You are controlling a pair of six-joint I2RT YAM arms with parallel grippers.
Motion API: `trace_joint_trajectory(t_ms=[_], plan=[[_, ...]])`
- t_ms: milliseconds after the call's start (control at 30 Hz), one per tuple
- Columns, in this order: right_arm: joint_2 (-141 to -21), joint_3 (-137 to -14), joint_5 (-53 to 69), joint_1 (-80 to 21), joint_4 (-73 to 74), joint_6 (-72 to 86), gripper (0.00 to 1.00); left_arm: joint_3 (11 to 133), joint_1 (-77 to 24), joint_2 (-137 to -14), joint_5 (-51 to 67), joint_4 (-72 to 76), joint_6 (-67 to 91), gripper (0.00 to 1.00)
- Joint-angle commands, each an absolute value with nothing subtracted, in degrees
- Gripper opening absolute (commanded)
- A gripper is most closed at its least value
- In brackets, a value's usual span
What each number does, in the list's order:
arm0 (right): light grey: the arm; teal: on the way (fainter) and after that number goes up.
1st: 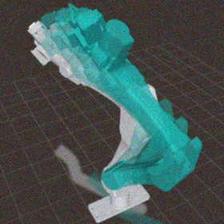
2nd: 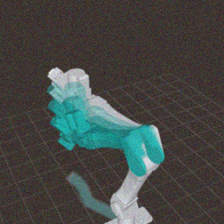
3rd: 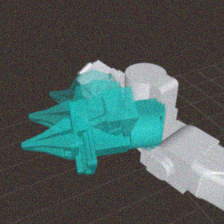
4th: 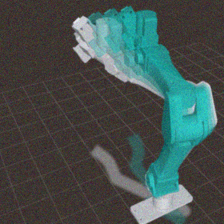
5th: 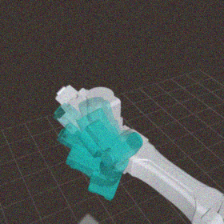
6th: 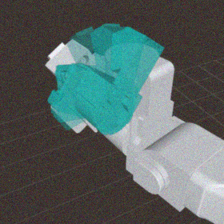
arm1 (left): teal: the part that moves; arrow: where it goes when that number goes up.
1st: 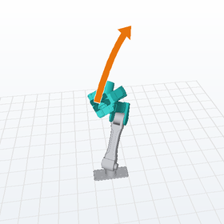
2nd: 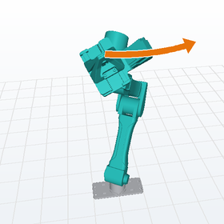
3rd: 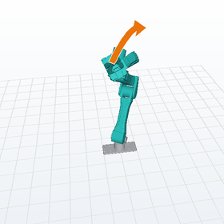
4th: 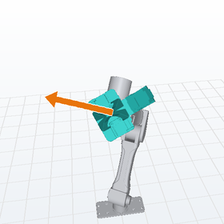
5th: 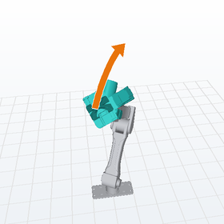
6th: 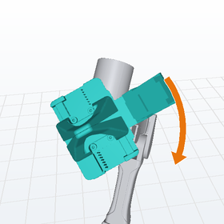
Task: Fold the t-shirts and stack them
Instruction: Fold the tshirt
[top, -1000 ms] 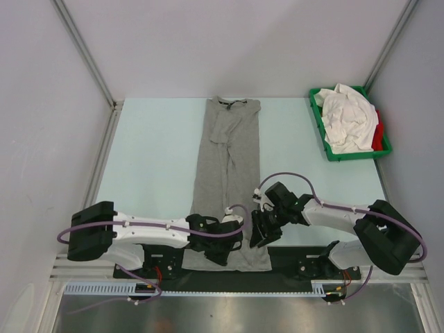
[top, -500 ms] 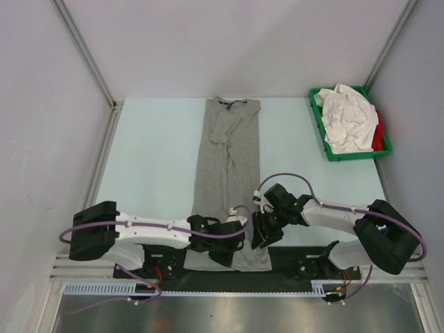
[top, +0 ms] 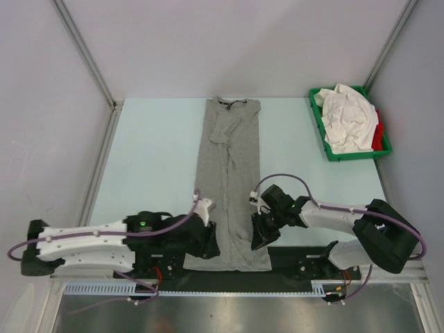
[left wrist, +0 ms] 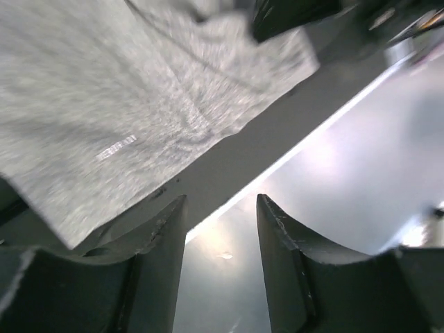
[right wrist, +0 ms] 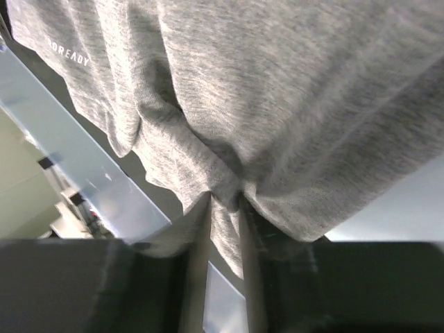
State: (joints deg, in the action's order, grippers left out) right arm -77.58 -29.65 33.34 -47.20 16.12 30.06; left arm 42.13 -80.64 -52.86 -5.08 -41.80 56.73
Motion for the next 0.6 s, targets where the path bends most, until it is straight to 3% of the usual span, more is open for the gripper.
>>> trace_joint_trajectory(t_ms=[0,133,567], plan=[[-77.78,-32.08,33.31,-48.42,15.03,31.02,0.18,46.13,-79.55,-43.97,-15.18,-52.98,63.70,0.50],[-76.56,-35.15,33.22,-50.96,18.27,31.81,0.00,46.06,-74.81,-35.78,-16.26,-55.64,65.48,0.49],[-85.51,-42.97,32.26,-64.24,19.16,36.65,0.00,48.69,-71.19,-38.66,-17.58,-59.15,63.37,0.50]])
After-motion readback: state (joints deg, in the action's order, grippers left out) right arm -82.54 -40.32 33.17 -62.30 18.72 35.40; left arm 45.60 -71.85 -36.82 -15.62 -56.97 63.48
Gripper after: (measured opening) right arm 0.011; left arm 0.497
